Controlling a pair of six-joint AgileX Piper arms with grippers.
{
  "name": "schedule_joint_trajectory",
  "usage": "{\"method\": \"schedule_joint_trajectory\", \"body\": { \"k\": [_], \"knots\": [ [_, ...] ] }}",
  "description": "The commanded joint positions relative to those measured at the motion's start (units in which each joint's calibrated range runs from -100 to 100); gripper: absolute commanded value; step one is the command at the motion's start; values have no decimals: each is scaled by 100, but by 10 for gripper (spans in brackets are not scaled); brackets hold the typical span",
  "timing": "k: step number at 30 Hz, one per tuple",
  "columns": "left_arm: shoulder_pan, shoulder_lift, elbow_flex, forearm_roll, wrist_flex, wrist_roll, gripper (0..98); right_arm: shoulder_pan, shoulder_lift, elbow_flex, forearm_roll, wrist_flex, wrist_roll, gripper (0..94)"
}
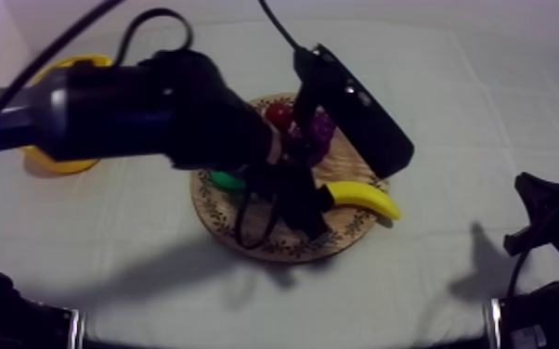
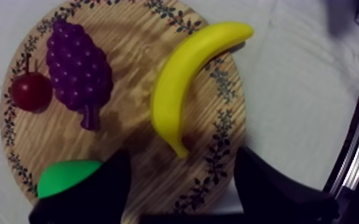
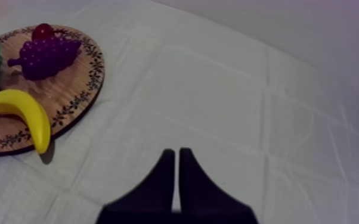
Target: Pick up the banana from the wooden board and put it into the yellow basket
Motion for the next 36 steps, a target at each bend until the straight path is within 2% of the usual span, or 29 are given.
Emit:
{"method": "schedule_joint_trajectory", "body": {
  "k": [1,9,25,36],
  "knots": [
    [4,425,-514,59,223,-69,649,1,-4,-3,-3,1,1,5],
    [2,1357,-1664,214,988,-209,644,1,-4,-3,-3,1,1,5],
    [-66,3125,-4327,331,3245,-229,627,1,-4,-3,-3,1,1,5],
    [-147,3779,-5195,451,4090,-172,589,1,-4,-3,-3,1,1,5]
  ]
}}
